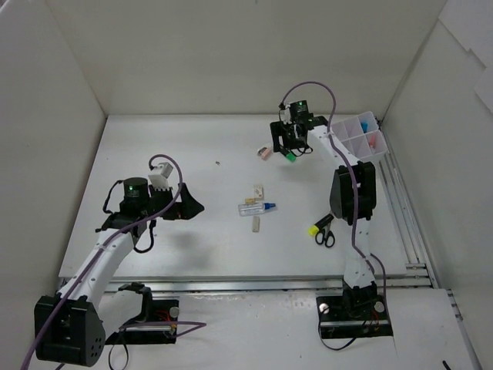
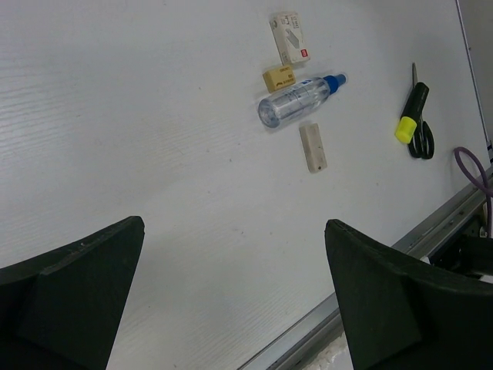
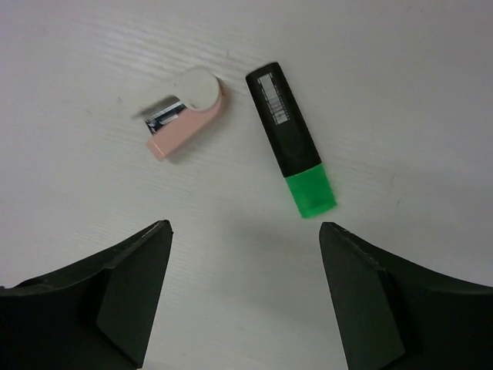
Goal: Sort the stationery into containers
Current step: Pick up the pen from the center of the board.
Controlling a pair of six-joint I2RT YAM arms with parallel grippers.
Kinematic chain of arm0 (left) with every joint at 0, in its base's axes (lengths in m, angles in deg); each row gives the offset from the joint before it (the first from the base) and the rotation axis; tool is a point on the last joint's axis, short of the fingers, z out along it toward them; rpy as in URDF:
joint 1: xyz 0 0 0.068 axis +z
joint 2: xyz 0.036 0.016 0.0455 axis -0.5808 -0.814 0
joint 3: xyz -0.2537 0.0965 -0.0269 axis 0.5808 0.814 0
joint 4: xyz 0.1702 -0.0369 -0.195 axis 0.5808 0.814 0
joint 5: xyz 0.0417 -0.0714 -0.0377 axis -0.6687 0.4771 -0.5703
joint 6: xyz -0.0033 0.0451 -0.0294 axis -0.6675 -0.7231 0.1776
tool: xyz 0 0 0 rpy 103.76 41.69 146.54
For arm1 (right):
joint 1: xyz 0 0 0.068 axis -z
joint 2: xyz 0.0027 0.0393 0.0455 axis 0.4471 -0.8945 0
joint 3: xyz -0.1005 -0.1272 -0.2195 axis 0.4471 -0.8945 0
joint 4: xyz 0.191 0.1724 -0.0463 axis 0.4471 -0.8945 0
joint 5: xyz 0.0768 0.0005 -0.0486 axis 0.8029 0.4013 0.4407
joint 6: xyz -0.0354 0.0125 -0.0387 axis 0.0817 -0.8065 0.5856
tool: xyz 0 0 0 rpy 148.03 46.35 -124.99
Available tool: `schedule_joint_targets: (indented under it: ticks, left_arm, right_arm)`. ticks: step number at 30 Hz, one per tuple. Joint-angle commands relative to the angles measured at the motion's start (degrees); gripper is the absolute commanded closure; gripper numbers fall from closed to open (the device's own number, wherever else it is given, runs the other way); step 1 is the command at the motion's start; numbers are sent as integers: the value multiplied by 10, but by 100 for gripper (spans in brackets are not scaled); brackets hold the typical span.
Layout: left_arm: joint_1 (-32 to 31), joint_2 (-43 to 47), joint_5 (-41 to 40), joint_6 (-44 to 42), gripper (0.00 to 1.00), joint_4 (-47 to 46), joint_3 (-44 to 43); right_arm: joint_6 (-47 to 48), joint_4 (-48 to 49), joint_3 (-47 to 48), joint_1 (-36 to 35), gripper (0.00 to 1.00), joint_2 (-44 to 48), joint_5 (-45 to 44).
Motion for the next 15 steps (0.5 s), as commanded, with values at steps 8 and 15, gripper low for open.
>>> schedule_joint_targets:
  ticks: [8, 15]
  left_arm:
    - [5, 10, 24, -16, 1, -30, -3]
    - [5, 0, 16, -18, 1, -28, -8]
  right_arm:
    - [247, -183, 216, 9, 18, -146, -15]
    - [265, -228, 263, 17, 30, -202, 28]
